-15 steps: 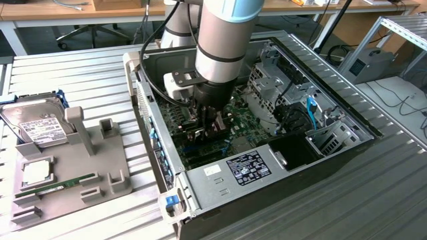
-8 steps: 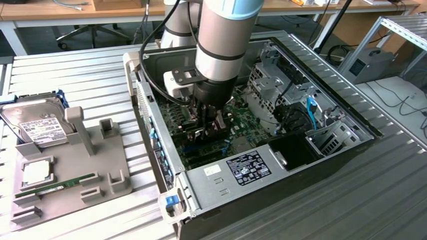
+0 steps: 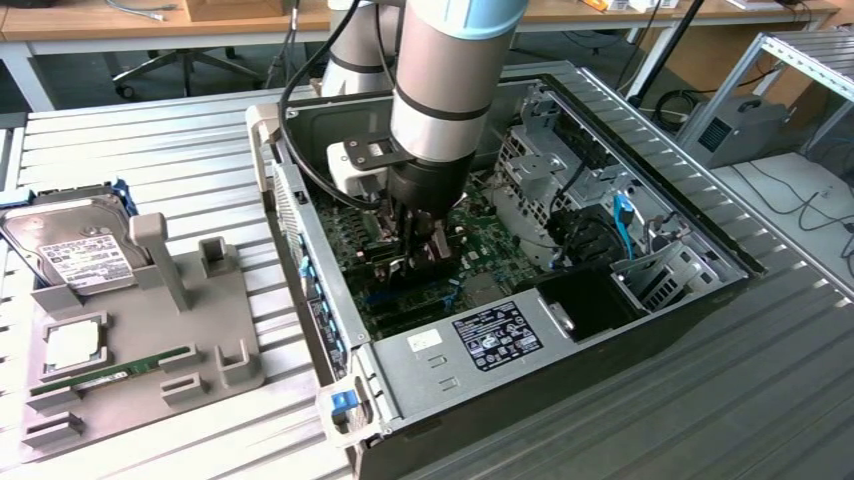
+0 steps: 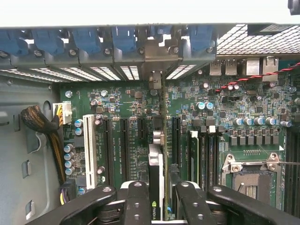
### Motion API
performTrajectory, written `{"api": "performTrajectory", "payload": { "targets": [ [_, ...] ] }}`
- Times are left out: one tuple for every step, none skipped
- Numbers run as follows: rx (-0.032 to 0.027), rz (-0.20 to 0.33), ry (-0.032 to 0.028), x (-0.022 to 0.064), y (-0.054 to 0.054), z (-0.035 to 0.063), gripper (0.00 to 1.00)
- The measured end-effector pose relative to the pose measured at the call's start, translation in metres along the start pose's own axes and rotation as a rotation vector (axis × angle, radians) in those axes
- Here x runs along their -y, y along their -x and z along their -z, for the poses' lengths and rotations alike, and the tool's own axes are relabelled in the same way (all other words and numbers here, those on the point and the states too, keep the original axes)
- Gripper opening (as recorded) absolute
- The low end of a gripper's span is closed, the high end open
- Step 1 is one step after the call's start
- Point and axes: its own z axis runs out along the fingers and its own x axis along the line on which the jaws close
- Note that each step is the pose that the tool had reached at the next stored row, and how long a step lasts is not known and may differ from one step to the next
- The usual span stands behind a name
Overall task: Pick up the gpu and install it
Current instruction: 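Insert the gpu into the slot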
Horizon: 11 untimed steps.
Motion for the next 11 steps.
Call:
{"api": "performTrajectory", "payload": {
  "targets": [
    [0.0000,0.000,0.0000,0.0000,0.0000,0.0000,0.27],
    [0.0001,0.000,0.0000,0.0000,0.0000,0.0000,0.27],
    [0.0000,0.000,0.0000,0.0000,0.0000,0.0000,0.27],
    [0.0000,0.000,0.0000,0.0000,0.0000,0.0000,0.27],
    [0.0000,0.000,-0.0001,0.0000,0.0000,0.0000,0.27],
    [0.0000,0.000,0.0000,0.0000,0.0000,0.0000,0.27],
    [0.0000,0.000,0.0000,0.0000,0.0000,0.0000,0.27],
    [0.0000,0.000,0.0000,0.0000,0.0000,0.0000,0.27],
    [0.0000,0.000,0.0000,0.0000,0.0000,-0.0003,0.27],
    [0.0003,0.000,-0.0001,0.0000,-0.0001,-0.0005,0.27],
    [0.0009,0.000,-0.0001,-0.0001,-0.0001,-0.0008,0.27]
  ]
}}
